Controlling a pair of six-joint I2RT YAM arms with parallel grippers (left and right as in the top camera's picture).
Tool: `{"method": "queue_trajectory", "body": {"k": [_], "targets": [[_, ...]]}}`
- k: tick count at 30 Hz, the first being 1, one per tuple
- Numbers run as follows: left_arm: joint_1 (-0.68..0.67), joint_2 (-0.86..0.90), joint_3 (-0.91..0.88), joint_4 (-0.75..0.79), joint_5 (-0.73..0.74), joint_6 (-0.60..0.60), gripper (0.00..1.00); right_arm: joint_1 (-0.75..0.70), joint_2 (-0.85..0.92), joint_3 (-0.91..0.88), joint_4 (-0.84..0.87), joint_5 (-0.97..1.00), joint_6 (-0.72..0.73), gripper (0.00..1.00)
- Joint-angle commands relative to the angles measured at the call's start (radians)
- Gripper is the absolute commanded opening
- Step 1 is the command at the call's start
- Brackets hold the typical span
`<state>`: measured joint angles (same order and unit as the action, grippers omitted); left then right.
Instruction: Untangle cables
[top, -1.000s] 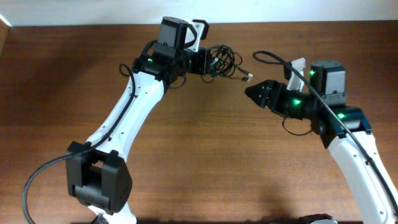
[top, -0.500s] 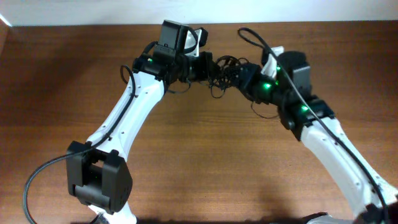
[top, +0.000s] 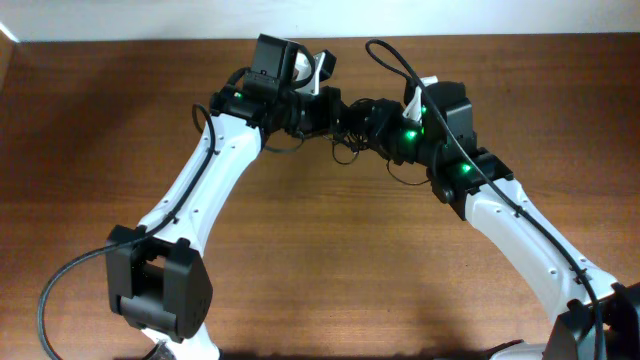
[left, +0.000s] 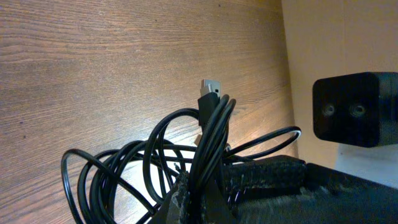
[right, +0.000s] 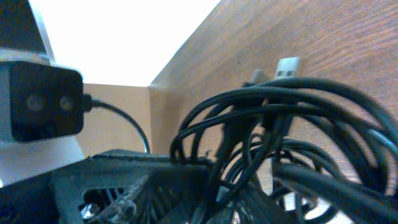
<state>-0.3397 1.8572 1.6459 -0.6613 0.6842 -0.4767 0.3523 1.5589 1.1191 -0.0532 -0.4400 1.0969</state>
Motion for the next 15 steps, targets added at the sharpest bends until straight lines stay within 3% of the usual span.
{"method": "queue_trajectory", "body": {"k": [1, 7, 12, 15], "targets": [[-0.012, -0.008, 0.008, 0.013, 0.129, -0.002, 0.0, 0.007, 0.019, 0.003, 0.01, 0.084, 0.012, 0.36], [-0.012, -0.008, 0.008, 0.023, 0.178, -0.009, 0.0, -0.001, 0.019, 0.003, 0.027, 0.138, 0.038, 0.23], [-0.009, -0.008, 0.008, 0.04, 0.191, -0.009, 0.0, 0.0, 0.019, 0.003, 0.001, 0.138, 0.037, 0.07], [0.009, -0.008, 0.008, 0.058, 0.097, -0.008, 0.0, 0.0, 0.018, 0.003, -0.037, 0.117, -0.005, 0.04]]}}
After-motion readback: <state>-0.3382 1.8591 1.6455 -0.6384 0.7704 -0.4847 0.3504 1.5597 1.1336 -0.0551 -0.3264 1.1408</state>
